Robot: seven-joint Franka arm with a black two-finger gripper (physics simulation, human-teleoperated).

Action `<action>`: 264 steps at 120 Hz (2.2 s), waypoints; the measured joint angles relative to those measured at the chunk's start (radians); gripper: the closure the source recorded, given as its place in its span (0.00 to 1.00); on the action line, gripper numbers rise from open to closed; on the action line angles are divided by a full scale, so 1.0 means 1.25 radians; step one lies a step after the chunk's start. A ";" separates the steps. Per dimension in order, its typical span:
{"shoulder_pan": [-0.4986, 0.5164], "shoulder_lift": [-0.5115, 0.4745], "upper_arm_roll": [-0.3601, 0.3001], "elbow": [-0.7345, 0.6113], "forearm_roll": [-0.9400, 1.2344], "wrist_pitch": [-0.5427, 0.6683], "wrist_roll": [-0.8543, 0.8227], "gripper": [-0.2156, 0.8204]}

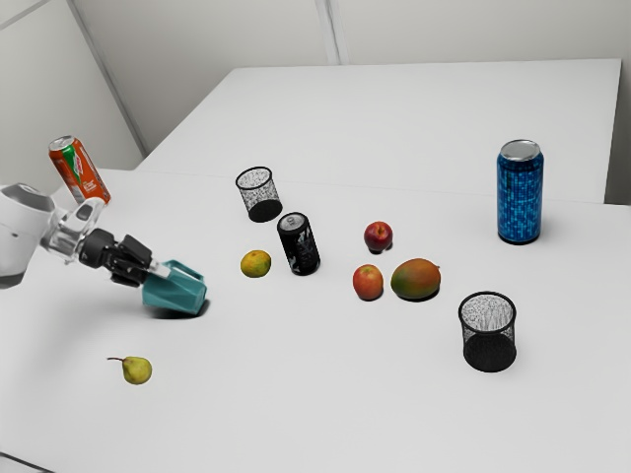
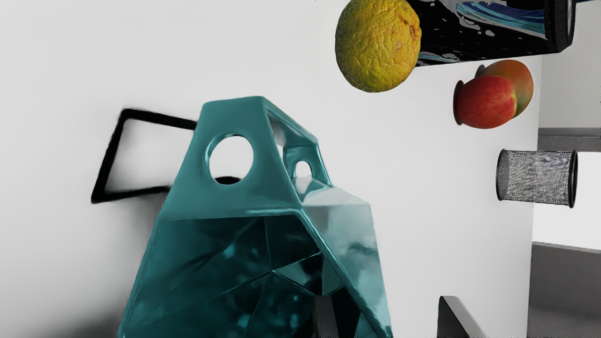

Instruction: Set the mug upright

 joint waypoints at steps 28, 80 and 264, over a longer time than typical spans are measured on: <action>-0.007 -0.011 0.000 0.000 -0.002 -0.003 0.034 0.89; -0.082 -0.130 -0.083 -0.017 0.182 0.086 -0.007 0.96; -0.157 -0.145 -0.314 0.300 0.724 0.203 -0.596 0.24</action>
